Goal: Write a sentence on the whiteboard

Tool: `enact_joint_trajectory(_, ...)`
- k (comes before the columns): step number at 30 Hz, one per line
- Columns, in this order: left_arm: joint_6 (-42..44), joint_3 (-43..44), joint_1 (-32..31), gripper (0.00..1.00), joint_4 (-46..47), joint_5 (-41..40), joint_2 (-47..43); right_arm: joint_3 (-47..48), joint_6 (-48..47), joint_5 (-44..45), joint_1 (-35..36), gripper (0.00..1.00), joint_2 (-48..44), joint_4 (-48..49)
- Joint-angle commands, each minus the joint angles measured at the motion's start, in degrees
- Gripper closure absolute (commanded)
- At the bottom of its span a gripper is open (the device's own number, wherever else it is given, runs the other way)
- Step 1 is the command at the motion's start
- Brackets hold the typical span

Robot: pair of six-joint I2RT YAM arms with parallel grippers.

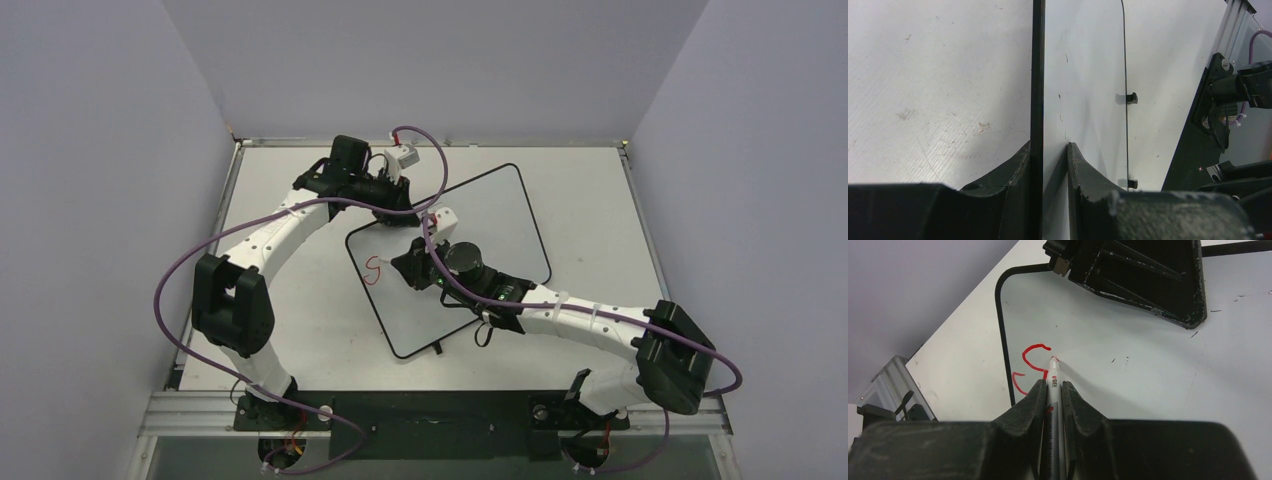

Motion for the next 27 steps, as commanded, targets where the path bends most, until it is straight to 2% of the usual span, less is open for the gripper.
enact_joint_trajectory(1, 7.3, -0.2, -1.5, 1.00, 0.3, -8.1, -0.2, 0.0, -0.3, 3.0, -0.6, 1.00, -1.0, 0.9)
enact_joint_trajectory(14, 7.3, -0.3, -1.6, 1.00, 0.2, -8.4, -0.1, -0.5, -1.3, 7.4, -3.7, 1.00, -2.7, -4.1)
enact_joint_trajectory(27, 7.2, -0.1, -1.6, 1.00, 0.2, -8.7, 0.0, 1.4, -2.8, 4.1, -1.5, 1.00, -5.9, -5.4)
